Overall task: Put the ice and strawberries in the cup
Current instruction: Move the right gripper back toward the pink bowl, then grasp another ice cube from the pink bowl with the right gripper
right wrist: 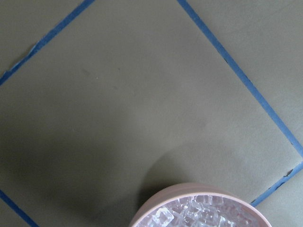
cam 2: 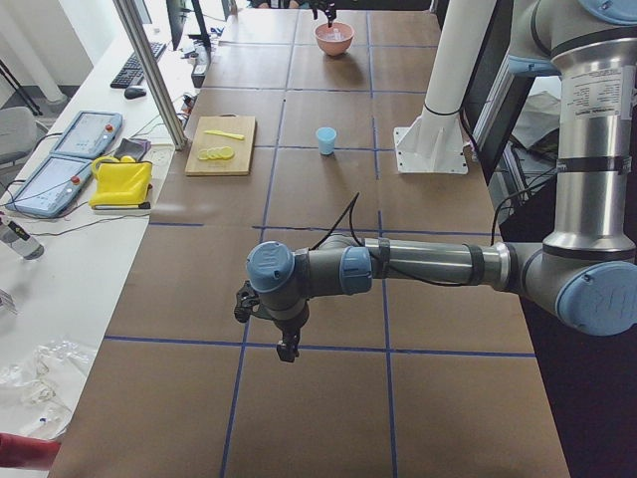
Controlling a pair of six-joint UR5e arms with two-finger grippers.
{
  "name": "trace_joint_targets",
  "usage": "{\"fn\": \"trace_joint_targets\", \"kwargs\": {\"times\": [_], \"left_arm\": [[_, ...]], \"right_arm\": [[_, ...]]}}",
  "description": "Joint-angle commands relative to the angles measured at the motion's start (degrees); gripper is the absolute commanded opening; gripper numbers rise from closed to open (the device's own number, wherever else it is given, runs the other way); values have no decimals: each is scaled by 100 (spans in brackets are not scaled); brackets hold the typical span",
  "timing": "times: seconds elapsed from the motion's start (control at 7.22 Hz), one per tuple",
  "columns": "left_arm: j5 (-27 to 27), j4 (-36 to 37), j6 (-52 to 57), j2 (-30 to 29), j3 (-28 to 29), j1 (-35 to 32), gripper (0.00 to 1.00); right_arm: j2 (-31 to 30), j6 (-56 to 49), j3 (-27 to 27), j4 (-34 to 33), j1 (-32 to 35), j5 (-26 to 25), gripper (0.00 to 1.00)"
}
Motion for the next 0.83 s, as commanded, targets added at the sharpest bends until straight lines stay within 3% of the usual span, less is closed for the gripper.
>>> {"fn": "trace_joint_targets", "kwargs": {"times": [0.0, 0.14, 0.42, 0.69], "left_arm": [[0, -1, 0, -6, 0, 0, 100], [0, -10, 0, 3, 0, 0, 100], [0, -10, 0, 3, 0, 0, 100], [0, -10, 0, 3, 0, 9, 100]], "right_arm": [[-280, -826, -114, 9, 100, -1, 98], [-438, -907, -175, 322, 100, -1, 98], [-798, -855, -718, 1603, 100, 17, 98], [-1018, -864, -896, 1854, 100, 0, 95]]}}
